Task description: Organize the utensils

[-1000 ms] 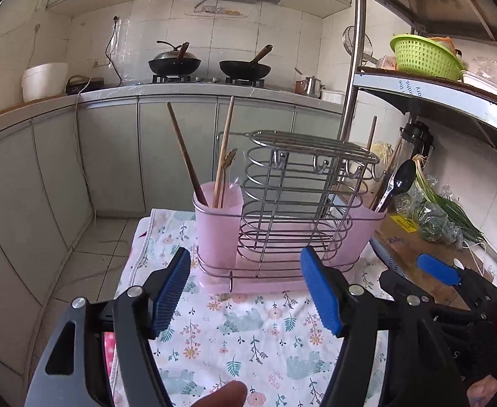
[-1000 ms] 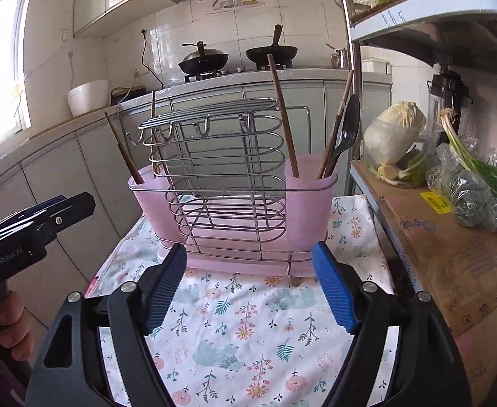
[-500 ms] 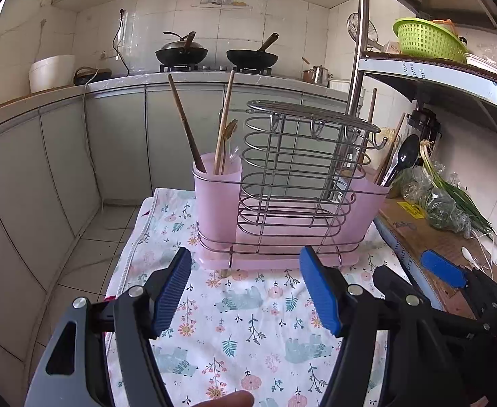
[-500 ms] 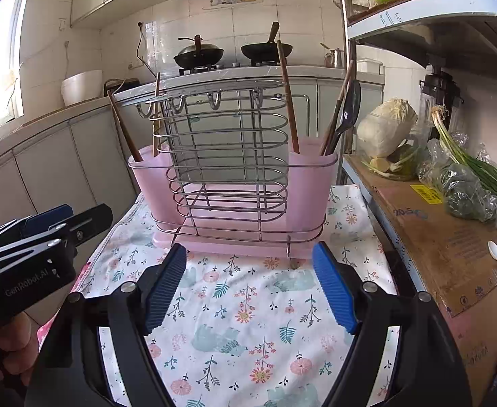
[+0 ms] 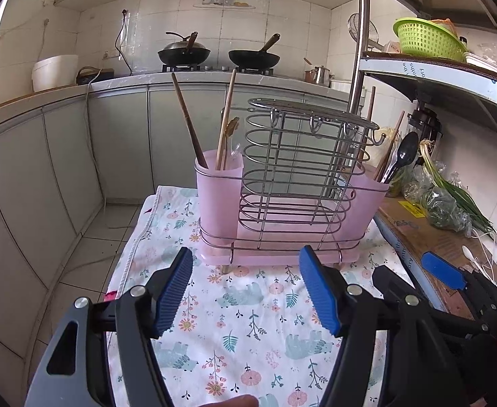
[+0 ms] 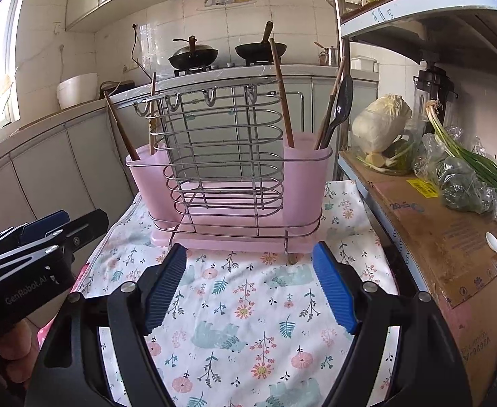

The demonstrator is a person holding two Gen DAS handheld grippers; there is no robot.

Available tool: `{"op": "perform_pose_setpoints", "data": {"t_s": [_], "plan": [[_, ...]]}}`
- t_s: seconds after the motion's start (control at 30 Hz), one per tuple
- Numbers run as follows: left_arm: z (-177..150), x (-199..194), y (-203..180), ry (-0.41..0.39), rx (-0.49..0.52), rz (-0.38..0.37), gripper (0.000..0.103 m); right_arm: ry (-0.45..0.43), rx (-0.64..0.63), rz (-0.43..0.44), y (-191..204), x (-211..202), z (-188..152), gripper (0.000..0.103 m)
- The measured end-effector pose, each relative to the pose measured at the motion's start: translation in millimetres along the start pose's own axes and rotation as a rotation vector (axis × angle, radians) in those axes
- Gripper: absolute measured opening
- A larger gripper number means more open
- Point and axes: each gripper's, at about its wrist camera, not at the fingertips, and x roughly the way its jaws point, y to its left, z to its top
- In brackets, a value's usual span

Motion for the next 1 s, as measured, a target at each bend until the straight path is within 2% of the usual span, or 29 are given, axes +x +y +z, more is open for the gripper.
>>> {"op": "perform_pose_setpoints", "data": {"t_s": [1.0], "plan": [[-1.4,-2.9,-1.5,0.001,-0.003,-0.006,0.064,0.02,-0.014,0.0,2.8,2.6,-5.5,0.077]]}}
